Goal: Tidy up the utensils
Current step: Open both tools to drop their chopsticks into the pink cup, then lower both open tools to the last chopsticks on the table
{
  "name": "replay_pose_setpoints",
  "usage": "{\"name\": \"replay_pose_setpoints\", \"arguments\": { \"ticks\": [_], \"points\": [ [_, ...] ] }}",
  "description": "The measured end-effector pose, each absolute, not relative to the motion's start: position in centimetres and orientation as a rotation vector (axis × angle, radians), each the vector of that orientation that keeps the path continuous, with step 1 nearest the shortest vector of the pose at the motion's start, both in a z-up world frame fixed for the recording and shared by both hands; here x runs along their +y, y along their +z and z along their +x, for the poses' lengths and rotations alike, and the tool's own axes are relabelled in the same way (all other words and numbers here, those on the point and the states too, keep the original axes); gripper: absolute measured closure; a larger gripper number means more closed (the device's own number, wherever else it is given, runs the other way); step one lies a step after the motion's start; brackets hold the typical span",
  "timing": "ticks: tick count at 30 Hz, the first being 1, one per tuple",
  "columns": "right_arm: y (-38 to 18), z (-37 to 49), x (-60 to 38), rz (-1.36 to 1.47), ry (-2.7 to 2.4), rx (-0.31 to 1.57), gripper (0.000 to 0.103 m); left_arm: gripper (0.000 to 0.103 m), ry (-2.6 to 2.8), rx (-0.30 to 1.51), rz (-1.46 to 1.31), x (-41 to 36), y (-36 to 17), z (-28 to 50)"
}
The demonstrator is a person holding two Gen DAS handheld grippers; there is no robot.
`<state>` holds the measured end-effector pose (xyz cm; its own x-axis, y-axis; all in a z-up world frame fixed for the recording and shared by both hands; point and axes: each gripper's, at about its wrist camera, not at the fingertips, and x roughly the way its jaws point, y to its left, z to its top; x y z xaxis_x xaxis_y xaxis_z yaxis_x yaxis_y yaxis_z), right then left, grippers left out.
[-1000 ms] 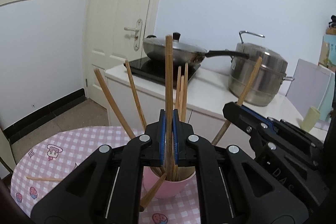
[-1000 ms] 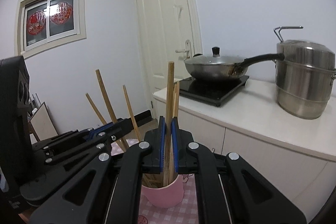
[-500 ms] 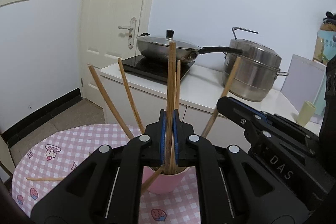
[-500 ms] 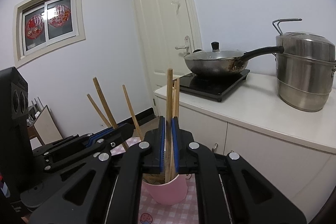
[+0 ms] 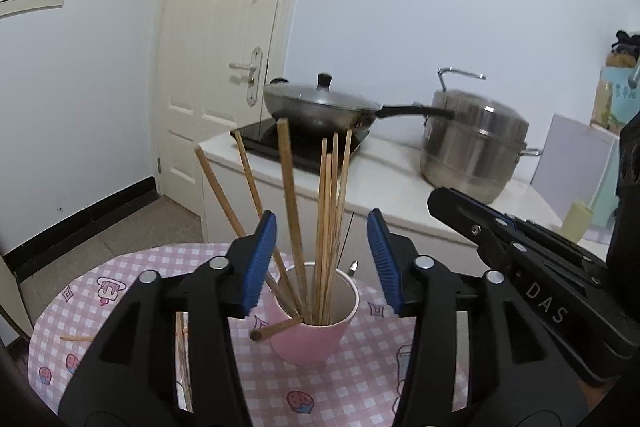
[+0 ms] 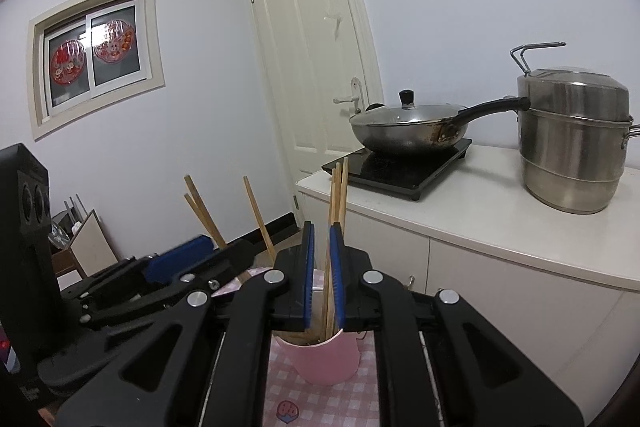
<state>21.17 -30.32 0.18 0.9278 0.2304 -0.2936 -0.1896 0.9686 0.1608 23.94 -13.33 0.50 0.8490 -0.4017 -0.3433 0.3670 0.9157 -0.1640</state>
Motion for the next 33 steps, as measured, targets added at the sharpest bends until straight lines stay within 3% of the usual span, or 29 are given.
{"name": "replay_pose_setpoints", "arguments": {
  "ticks": [8,17,24,33],
  "points": [
    [1.2,19.0,-30.4,0.126,0.216,0.284,0.092,0.050,-0.369,0.329,-0.059,-12.4,2.3,21.3],
    [1.9,16.2,-29.5,0.113,0.231,0.261,0.075,0.035,-0.296,0.242,0.017,-10.1,3.8,17.2],
    [1.2,14.6,-27.4,0.089,0.272,0.276,0.056,0.027,-0.252,0.216,0.064,-6.8,4.4,14.4],
    [-1.3,13.6,-22.3,0.034,0.358,0.328,0.055,0.023,-0.171,0.281,0.074,-1.5,2.2,13.5]
  ]
}}
